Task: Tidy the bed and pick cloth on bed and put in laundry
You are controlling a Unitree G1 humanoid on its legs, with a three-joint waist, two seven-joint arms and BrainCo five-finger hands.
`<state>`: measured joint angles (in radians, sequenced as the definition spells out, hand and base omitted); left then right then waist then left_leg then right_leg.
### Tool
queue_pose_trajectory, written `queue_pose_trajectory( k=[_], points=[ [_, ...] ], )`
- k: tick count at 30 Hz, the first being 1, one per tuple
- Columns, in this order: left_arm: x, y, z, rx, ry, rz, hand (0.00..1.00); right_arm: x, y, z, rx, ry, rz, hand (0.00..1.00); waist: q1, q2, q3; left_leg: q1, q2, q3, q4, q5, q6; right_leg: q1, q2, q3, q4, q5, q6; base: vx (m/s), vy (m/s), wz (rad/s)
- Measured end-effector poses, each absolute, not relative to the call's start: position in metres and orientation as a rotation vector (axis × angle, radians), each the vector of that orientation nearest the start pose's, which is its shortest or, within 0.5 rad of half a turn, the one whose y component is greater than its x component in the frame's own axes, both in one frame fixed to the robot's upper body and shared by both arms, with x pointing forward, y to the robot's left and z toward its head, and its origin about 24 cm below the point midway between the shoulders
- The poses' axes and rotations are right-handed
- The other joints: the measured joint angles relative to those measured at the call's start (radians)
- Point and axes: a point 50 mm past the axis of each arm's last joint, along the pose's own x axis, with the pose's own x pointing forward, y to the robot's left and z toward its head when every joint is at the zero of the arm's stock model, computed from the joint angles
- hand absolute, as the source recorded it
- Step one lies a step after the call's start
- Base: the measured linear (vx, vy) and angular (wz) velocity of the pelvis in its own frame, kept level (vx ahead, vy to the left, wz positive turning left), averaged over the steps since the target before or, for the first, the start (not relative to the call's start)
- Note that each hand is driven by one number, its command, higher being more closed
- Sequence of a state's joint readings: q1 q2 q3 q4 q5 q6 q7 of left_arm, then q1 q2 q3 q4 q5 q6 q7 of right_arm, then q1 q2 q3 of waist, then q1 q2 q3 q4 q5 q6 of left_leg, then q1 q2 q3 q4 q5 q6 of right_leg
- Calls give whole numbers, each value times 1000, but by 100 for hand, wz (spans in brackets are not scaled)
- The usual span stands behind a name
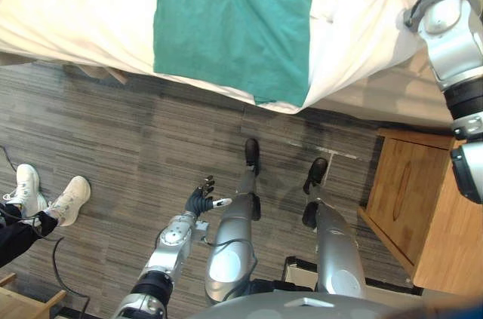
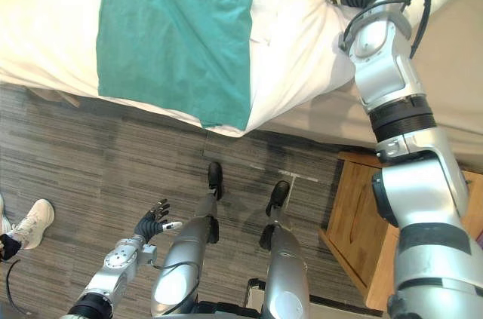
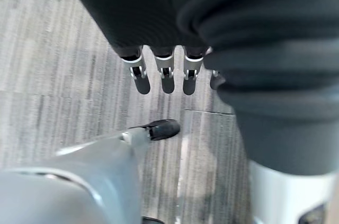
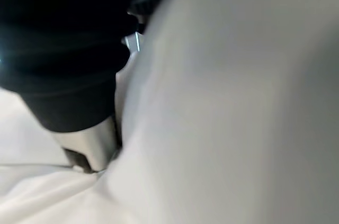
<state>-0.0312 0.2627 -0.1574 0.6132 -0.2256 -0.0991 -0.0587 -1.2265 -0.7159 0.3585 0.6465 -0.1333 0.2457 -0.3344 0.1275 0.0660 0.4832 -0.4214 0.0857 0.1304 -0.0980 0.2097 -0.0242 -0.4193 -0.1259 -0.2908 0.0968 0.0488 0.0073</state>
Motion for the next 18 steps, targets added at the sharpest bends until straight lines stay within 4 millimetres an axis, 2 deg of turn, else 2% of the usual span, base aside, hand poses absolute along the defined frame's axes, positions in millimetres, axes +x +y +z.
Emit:
queue_pose_trajectory(
  k=[3,8,10,14,15,18],
  points=[
    [219,196,-72,70,501,-70,0,385,-237,314,-798,-439,-551,100,0,2,-1,14,0,1,0,0,0,12,-1,0,4,-7,1,48,-2,2],
    [214,191,-75,102,492,-59,0,378,-244,279,-561,-453,-586,100,-12,1,-7,68,3,25,0,-5,-7,48,-3,12,28,-24,0,29,-14,-6],
    [212,189,-77,111,501,-58,0,372,-248,261,-478,-441,-596,100,-19,-1,-23,86,6,38,0,-9,-11,55,-3,23,38,-30,0,3,-22,-15],
    [198,190,-85,124,541,-35,0,354,-259,213,-330,-377,-617,100,-34,-26,-78,139,19,81,-1,-27,-15,86,8,49,43,-39,-2,14,-31,-25],
    [190,191,-90,123,565,-28,0,346,-262,194,-277,-344,-625,0,-40,-39,-110,156,24,96,-2,-35,-15,98,14,61,39,-41,-3,42,-31,-29],
    [176,189,-100,128,619,-27,0,329,-267,169,-184,-321,-643,0,-47,-51,-144,210,34,123,-5,-57,-18,153,27,77,11,-41,-3,65,-18,-20]
  ],
)
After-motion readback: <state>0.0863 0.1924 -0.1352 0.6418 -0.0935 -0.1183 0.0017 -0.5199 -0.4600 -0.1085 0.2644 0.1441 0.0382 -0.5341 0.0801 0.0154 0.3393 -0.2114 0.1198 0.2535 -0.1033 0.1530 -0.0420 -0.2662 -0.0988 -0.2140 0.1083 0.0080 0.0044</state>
